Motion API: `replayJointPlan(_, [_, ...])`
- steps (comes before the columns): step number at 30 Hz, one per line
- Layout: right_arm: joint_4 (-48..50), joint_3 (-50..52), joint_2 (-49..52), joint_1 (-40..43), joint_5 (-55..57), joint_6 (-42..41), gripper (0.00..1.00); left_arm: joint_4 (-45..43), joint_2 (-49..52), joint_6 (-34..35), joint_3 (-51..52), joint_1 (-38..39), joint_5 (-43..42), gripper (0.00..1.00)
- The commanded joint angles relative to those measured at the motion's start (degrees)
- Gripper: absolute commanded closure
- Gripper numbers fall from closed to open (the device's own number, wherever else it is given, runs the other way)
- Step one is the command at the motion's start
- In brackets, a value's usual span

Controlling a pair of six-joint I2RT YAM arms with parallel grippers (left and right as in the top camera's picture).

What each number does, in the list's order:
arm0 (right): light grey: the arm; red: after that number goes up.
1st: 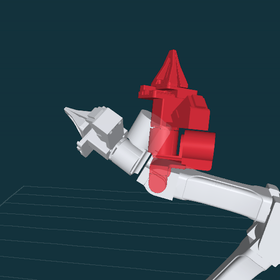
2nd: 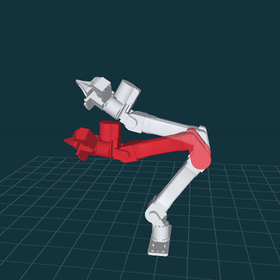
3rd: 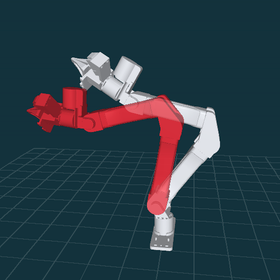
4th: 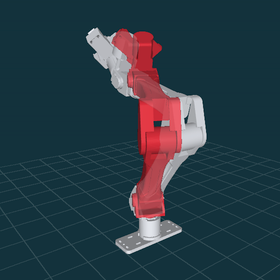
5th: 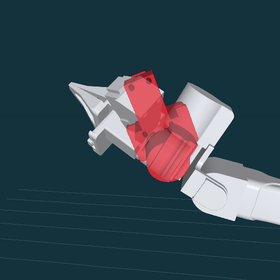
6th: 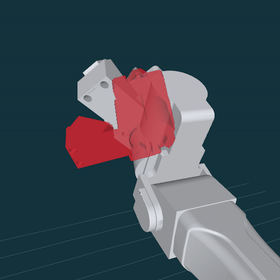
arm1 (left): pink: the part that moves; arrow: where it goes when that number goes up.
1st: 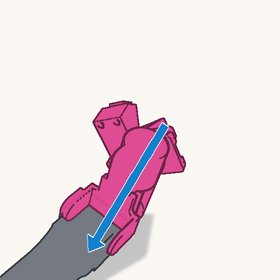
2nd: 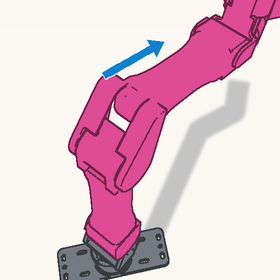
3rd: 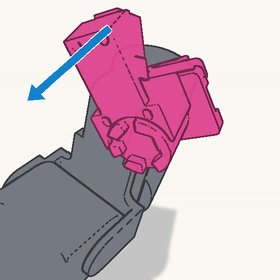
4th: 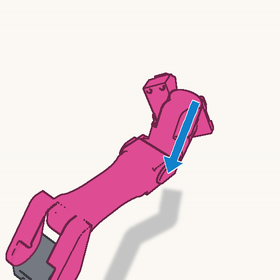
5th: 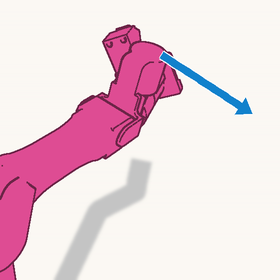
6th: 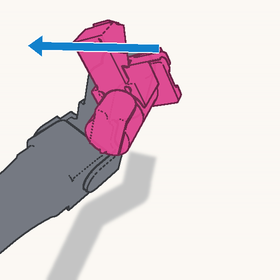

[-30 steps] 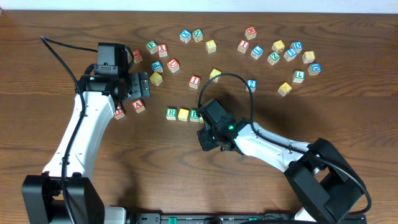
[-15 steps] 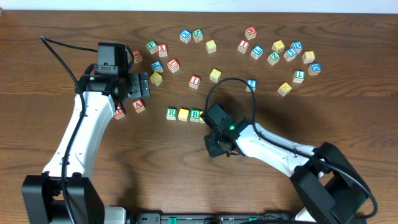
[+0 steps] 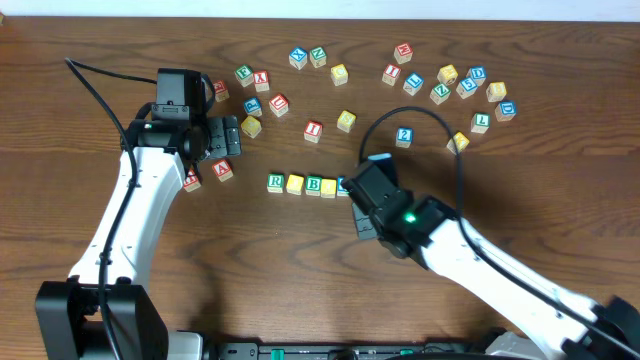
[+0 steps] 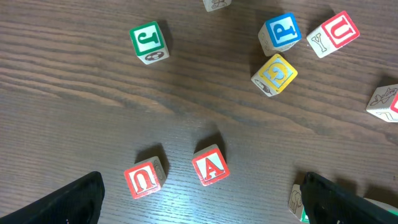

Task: Spell out ROBOT
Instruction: 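Raise the right gripper and retract it to the right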

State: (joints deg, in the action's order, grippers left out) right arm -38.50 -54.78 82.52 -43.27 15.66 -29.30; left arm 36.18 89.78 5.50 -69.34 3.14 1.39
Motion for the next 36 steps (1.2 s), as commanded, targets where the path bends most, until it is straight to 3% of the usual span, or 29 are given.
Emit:
replayJointPlan(1, [0.1,-0.7,-4.9,0.5,10.9,-0.9,0.95,0.2,-0.1,-0.8,0.6,-0.2,-0.4,0.01])
replayJointPlan(6, [0.5,-1.0,-8.1,4.0,16.3,1.8,0.95,0.2,-0.1,-0.8,0.5,-0.2,-0.4,0.01])
replayJointPlan(15, [-0.7,-1.0,-8.0,11.6,9.5,3.3,0.98,0.2,-0.1,-0.8,0.5,-0.2,-0.4,0.01])
replayJointPlan(17, [-0.7,-1.0,-8.0,11.9,9.4,3.5,0.87,0.2,-0.1,-0.8,0.5,-0.2,-0.4,0.01])
replayJointPlan(21, [-0.7,-1.0,-8.0,11.9,9.4,5.5,0.47,-1.1,-0.1,-0.8,0.5,-0.2,-0.4,0.01])
replayJointPlan(23, [-0.7,-1.0,-7.9,11.9,9.5,6.5,0.35,-1.1,-0.1,-0.7,0.5,-0.2,-1.0,0.01])
replayJointPlan(24, [-0.7,-1.0,-7.9,11.9,9.5,6.7,0.32,-1.1,-0.1,-0.7,0.6,-0.2,-1.0,0.04])
replayJointPlan(26, [-0.7,-1.0,-7.9,11.9,9.7,6.7,0.28,-1.1,-0.1,-0.2,0.6,-0.2,-1.0,0.29])
replayJointPlan(27, [-0.7,-1.0,-7.9,11.9,9.7,6.7,0.27,-0.7,-0.1,0.6,0.6,-0.2,-1.0,0.47])
replayJointPlan(29, [-0.5,-1.0,-7.9,12.0,9.7,6.7,0.24,0.5,-0.1,2.2,0.6,-0.2,-1.0,0.61])
replayJointPlan(36, [0.0,-1.0,-7.9,12.0,9.7,6.7,0.17,4.3,-0.1,2.2,0.9,-0.2,-2.5,0.66])
